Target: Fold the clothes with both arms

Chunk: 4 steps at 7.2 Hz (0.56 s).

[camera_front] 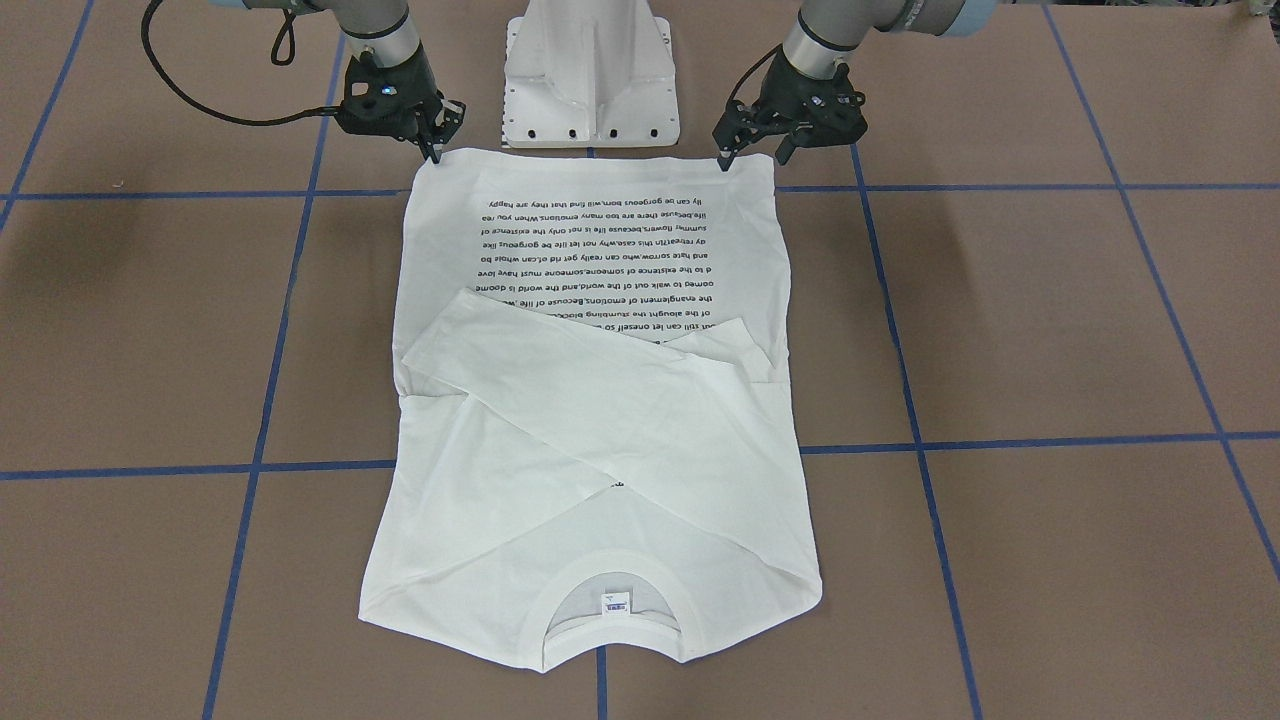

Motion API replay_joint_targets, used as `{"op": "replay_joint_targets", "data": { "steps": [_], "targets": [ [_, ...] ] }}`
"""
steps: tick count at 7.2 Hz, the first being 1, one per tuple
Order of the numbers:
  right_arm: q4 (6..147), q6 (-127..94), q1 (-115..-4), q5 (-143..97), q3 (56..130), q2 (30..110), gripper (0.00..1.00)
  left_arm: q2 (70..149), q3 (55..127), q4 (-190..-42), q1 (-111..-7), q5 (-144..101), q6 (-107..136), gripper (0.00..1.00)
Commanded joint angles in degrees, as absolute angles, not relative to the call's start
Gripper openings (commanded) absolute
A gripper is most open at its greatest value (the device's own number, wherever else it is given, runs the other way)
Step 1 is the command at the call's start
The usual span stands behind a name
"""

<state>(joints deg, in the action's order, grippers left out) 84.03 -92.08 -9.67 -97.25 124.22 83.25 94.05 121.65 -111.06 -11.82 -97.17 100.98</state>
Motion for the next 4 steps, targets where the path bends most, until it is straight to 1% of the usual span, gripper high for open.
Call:
{"op": "replay_joint_targets", "data": {
  "steps": [1, 2, 4],
  "targets": [
    [84.0, -92.1, -10.2, -97.3, 124.1, 83.3, 0.0, 93.4, 120.2, -109.2, -9.2, -94.5, 102.2, 0.95],
    [84.0, -92.1, -10.3, -97.3, 124.1, 83.2, 0.0, 93.3, 119.7, -109.2, -8.4, -94.2, 102.1, 0.94],
    [84.0, -92.0, -10.5, -97.3, 124.1, 83.2, 0.0, 93.3, 119.3, -108.7, -7.1, -94.3, 102.1, 0.86]
  ]
}}
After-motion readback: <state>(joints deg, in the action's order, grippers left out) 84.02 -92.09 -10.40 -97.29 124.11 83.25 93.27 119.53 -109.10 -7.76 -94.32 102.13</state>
